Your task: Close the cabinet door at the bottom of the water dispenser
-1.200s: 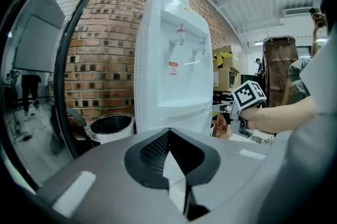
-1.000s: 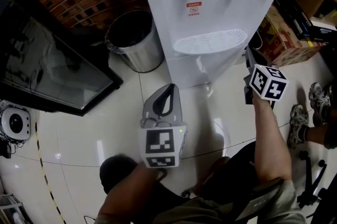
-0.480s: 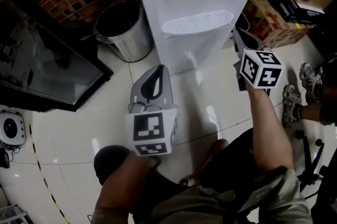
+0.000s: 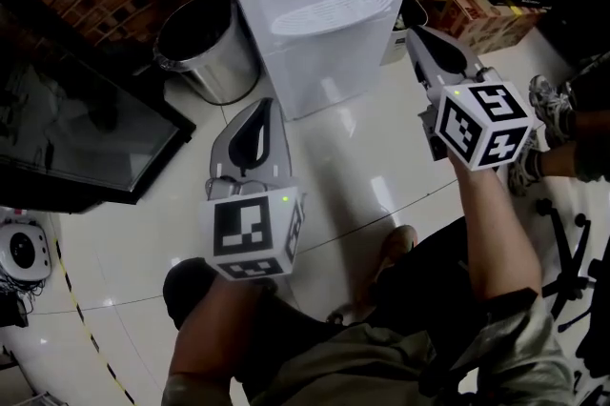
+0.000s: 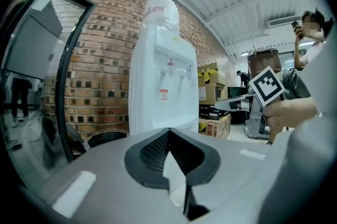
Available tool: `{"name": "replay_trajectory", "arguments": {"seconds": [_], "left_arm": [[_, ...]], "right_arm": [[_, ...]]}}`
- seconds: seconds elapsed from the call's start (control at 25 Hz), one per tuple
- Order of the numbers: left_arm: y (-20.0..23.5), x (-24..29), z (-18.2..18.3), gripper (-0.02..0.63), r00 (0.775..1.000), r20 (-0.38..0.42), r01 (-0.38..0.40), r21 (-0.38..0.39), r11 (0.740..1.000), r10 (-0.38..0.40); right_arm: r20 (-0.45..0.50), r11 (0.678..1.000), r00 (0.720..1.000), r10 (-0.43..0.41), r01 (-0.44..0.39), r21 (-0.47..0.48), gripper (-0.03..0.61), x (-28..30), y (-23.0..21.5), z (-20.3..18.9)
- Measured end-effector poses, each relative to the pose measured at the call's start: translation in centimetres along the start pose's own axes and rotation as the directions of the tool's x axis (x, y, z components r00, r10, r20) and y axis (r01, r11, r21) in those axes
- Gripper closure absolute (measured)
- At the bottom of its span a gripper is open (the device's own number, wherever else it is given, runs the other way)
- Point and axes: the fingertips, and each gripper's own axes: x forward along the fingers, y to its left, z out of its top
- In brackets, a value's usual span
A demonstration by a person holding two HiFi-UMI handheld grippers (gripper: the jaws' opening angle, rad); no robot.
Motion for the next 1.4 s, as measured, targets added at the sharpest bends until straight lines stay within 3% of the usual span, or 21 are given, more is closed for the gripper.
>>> {"name": "replay_trajectory", "arguments": {"seconds": [0.36,0.64,1.0,1.4], "left_arm": [[1.4,-6.6,3.3,0.614,0.998,0.070,0.003,0.025,1.000,-0.004],[4.2,-12.5,3.2,0.613,0.997,0.048,-0.061,0.045,0.997,0.059],[6.6,-18.1,1.9,0.612,0.992,0.004,-0.126,0.068,0.990,0.126],[10.0,-20.8,1.7,0.612,0.980,0.013,-0.199,0.048,0.979,0.199]], "right_arm": [[0.077,0.990,0.987,0.138,-0.138,0.000,0.577,-5.7,8.3,4.2],[0.122,0.971,0.964,0.236,-0.238,0.003,0.577,-8.2,14.9,6.1],[0.126,0.903,0.894,0.429,-0.428,-0.035,0.577,-8.8,25.7,6.3],[0.051,0.828,0.827,0.559,-0.556,-0.073,0.577,-8.9,33.0,3.9]]}}
